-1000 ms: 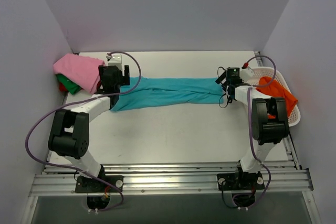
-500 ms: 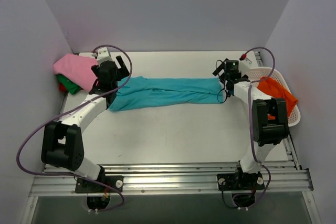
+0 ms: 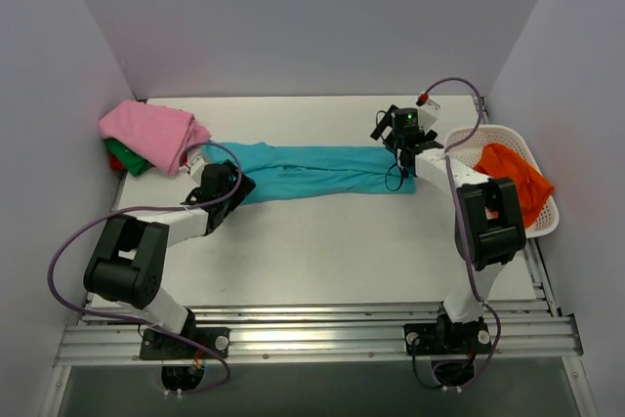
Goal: Fold and stack the t-shirts
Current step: Fold the tshirt
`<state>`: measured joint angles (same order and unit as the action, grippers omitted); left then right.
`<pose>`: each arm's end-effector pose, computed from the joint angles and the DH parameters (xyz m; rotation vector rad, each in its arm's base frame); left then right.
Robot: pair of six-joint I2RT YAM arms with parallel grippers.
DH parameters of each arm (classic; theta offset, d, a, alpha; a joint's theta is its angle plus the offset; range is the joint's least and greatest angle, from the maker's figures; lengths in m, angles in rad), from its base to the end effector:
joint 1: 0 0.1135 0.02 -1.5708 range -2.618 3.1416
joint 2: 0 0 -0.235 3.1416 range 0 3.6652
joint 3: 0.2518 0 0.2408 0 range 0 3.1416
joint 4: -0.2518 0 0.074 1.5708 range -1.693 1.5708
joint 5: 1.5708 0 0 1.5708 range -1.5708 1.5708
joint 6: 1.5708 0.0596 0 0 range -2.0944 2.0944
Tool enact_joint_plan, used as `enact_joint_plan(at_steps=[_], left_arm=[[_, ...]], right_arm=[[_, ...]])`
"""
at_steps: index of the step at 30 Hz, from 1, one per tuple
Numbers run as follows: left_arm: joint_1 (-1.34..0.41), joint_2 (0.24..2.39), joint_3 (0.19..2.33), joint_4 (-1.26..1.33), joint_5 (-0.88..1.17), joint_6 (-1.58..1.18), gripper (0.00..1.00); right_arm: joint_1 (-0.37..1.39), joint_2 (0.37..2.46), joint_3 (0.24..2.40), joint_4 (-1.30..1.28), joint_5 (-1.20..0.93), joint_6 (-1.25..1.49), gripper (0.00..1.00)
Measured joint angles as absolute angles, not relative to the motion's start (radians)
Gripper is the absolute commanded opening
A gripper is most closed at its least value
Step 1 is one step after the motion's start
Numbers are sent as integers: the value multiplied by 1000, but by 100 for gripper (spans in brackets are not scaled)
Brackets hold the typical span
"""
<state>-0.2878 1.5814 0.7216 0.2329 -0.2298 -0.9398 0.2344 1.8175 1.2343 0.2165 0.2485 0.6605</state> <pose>0.3175 -0.0798 0.1335 -0.8310 2.0516 -0.4412 0.4198 0.0852 0.2158 0.5715 1.8563 0.3574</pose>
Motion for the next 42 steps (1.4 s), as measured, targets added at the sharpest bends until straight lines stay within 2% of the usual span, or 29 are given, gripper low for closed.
enact_joint_plan(at_steps=[10, 12, 13, 14, 17, 20, 21, 23, 24, 25, 33, 42], left_arm=[[-326, 1582, 603, 374, -171, -1137, 94], [-326, 1583, 595, 393, -175, -1152, 100], [-326, 1585, 592, 405, -175, -1159, 91], [-326, 1592, 592, 418, -176, -1169, 78], [-321, 1655, 599, 466, -176, -1178, 51], [-305, 1737, 642, 512, -151, -1183, 41], [-299, 1765, 661, 531, -140, -1185, 32], [-288, 1827, 700, 566, -114, -1191, 21], [-284, 1855, 716, 586, -96, -1192, 9], [-279, 1879, 733, 603, -83, -1195, 3], [-258, 1963, 869, 567, -16, -1141, 2], [-170, 2170, 1349, 278, 69, -977, 2]], right_arm=[[223, 1845, 1174, 215, 277, 657, 93], [223, 1848, 1169, 215, 277, 656, 93], [222, 1848, 1168, 214, 277, 656, 93], [222, 1848, 1168, 216, 277, 655, 93], [215, 1848, 1167, 224, 276, 653, 93], [198, 1848, 1157, 230, 276, 653, 93], [189, 1848, 1152, 232, 276, 653, 93], [171, 1850, 1143, 236, 274, 653, 93], [162, 1851, 1140, 238, 273, 653, 93], [152, 1854, 1138, 241, 273, 653, 93], [118, 1876, 1135, 260, 272, 653, 93], [118, 1929, 1135, 281, 250, 653, 93]])
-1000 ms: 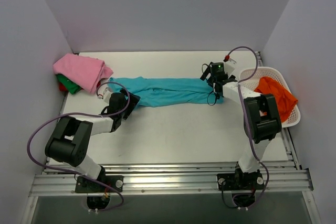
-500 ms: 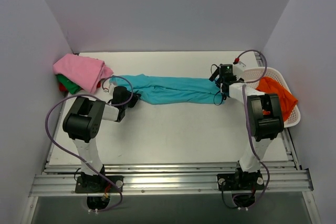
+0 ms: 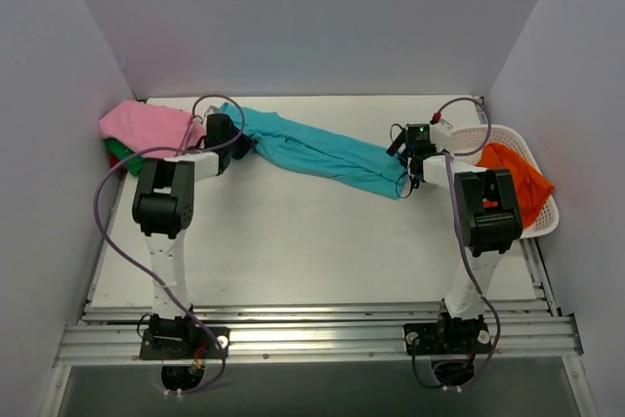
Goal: Fold and stack the t-shirts
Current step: Fold the tshirt
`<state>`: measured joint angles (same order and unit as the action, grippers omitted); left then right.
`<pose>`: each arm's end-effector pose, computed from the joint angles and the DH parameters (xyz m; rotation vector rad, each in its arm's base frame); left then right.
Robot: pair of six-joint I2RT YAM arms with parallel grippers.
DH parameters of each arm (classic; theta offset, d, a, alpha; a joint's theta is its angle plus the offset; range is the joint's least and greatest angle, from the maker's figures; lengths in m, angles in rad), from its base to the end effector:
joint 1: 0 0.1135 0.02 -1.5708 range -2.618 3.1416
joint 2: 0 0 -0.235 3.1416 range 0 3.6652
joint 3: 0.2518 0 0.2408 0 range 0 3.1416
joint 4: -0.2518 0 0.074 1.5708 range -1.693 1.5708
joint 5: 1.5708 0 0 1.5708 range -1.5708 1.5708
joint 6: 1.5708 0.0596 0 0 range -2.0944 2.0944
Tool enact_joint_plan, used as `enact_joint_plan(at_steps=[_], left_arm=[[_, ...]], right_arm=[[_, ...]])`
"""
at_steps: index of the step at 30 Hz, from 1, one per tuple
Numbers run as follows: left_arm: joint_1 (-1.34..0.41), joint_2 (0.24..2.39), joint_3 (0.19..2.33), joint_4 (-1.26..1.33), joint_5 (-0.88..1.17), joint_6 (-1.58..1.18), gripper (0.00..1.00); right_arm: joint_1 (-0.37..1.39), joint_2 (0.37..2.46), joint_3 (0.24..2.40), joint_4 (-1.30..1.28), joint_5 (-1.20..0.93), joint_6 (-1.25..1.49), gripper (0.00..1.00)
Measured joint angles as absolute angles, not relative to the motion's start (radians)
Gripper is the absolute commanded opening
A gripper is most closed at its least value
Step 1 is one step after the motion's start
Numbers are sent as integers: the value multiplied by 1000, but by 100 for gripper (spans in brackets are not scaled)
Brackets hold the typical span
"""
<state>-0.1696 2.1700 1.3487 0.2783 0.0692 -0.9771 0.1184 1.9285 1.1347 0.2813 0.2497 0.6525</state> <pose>0.4622 -0.0833 0.1088 -0.8268 2.0450 -0.7394 0.4222 0.0354 0.1448 0.6919 1.9540 0.2141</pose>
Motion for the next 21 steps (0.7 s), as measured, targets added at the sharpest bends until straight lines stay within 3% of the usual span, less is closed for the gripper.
enact_joint_plan(at_steps=[5, 9, 13, 21], left_arm=[[-145, 2311, 1575, 175, 108, -938, 2], [-142, 2366, 1657, 136, 134, -934, 2], [-142, 2375, 1678, 118, 144, -931, 2], [-142, 2388, 1703, 104, 159, -930, 2]], right_arm=[[118, 1929, 1135, 289, 240, 653, 88], [118, 1929, 1132, 302, 227, 651, 62], [118, 1929, 1106, 331, 208, 650, 47], [118, 1929, 1068, 351, 174, 654, 28]])
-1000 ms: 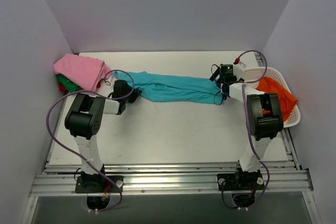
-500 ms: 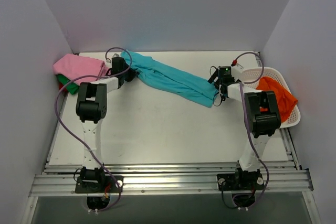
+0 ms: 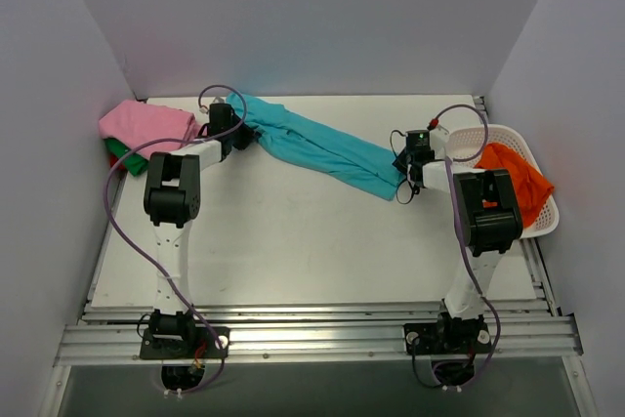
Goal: Fold and stack the t-shirts
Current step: Fold the tshirt
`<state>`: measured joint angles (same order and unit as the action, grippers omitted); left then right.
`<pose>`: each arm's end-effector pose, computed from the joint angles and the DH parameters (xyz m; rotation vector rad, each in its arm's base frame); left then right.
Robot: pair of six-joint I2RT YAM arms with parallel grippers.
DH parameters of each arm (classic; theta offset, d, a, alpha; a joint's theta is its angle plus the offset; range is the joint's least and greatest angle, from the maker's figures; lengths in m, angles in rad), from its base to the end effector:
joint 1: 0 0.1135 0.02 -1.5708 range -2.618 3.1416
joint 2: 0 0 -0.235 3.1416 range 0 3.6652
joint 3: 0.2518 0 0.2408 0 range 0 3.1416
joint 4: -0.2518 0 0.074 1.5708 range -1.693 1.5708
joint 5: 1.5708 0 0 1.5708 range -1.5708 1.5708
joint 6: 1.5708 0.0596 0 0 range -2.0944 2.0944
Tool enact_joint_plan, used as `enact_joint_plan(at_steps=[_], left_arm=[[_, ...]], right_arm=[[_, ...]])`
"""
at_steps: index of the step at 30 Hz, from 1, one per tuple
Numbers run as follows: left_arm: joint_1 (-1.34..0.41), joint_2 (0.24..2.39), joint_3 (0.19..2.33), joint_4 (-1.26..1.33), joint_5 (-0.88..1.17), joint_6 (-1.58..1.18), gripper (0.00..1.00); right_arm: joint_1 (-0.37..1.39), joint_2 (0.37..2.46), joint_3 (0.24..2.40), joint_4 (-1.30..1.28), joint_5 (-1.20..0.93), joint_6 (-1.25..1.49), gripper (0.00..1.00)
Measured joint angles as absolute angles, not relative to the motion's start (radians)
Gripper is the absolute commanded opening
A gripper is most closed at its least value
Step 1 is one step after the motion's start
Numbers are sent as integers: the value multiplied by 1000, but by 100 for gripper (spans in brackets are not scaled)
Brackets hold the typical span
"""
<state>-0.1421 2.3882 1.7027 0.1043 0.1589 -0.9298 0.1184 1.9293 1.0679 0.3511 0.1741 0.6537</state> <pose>0.5144 -0.0831 0.1001 -0.7740 2.1143 -0.7738 0.4140 0.0388 0.1309 0.6537 1.9806 0.2914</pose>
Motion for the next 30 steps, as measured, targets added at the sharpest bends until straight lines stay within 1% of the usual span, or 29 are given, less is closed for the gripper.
enact_joint_plan(at_steps=[2, 3, 4, 5, 7, 14, 16, 20, 24, 30], left_arm=[[-142, 2388, 1703, 104, 161, -929, 2], [-142, 2388, 1703, 104, 162, -928, 2], [-141, 2388, 1703, 104, 162, -927, 2], [-141, 2388, 1703, 104, 163, -925, 2], [-139, 2388, 1703, 104, 166, -921, 2], [-131, 2391, 1707, 95, 189, -904, 2], [-128, 2407, 1742, 70, 199, -896, 2], [-124, 2489, 1898, -2, 234, -863, 2], [-123, 2577, 2065, -80, 275, -821, 2], [-124, 2693, 2286, -187, 340, -754, 3]], right_arm=[[118, 1929, 1066, 356, 170, 653, 24], [118, 1929, 1064, 358, 167, 653, 19], [118, 1929, 1063, 360, 167, 653, 16], [118, 1929, 1062, 361, 166, 653, 9], [119, 1931, 1062, 367, 159, 654, 0], [128, 1960, 1064, 413, 152, 654, 0], [132, 1959, 1058, 420, 152, 654, 0], [146, 1938, 1016, 454, 157, 659, 0], [183, 1866, 929, 446, 177, 665, 0], [313, 1735, 842, 368, 226, 689, 0]])
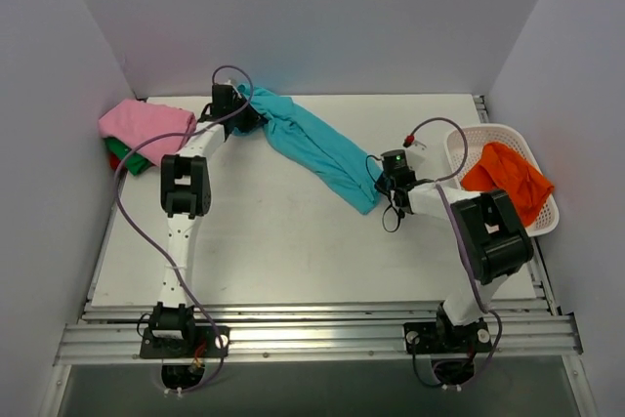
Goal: Fold and stack the t-shirts
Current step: Fold the tshirt
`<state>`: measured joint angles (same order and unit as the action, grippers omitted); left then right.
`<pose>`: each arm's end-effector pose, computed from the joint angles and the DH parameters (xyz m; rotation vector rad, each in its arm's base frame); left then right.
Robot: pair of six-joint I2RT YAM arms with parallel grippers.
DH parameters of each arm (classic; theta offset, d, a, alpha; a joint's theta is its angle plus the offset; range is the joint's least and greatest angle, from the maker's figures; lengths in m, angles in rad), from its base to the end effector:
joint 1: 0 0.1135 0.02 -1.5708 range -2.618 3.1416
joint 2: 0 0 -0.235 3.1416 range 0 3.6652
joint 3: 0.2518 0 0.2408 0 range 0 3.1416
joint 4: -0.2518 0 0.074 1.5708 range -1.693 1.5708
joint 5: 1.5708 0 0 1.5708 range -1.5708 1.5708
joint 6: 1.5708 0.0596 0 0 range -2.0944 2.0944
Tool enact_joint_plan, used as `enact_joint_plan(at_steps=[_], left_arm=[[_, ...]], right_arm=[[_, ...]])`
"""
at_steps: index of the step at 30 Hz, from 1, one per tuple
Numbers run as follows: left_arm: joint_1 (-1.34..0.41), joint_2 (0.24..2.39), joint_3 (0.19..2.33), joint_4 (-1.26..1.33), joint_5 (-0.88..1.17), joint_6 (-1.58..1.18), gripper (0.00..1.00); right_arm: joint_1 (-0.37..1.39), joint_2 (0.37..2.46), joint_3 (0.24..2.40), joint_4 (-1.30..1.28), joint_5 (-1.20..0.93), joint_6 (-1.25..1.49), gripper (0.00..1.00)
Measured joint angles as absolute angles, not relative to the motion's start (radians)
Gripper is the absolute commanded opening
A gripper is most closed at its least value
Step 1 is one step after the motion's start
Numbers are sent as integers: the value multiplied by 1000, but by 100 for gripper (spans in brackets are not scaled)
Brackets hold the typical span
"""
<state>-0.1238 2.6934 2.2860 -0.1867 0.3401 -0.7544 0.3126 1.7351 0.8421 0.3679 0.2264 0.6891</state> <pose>0.5707 -0.0911 0.1051 -0.5024 2.2019 -0.8575 0.3521 0.0997 0.1351 0.5277 2.0354 0.3714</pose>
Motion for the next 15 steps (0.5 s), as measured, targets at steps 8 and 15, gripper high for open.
enact_joint_plan(at_steps=[8, 15], left_arm=[[-122, 2817, 2509, -274, 460, -675, 19], [-122, 2813, 2550, -316, 587, -583, 94]], right_arm=[[642, 1561, 768, 295, 339, 771, 0], [905, 1507, 753, 205, 438, 857, 0]])
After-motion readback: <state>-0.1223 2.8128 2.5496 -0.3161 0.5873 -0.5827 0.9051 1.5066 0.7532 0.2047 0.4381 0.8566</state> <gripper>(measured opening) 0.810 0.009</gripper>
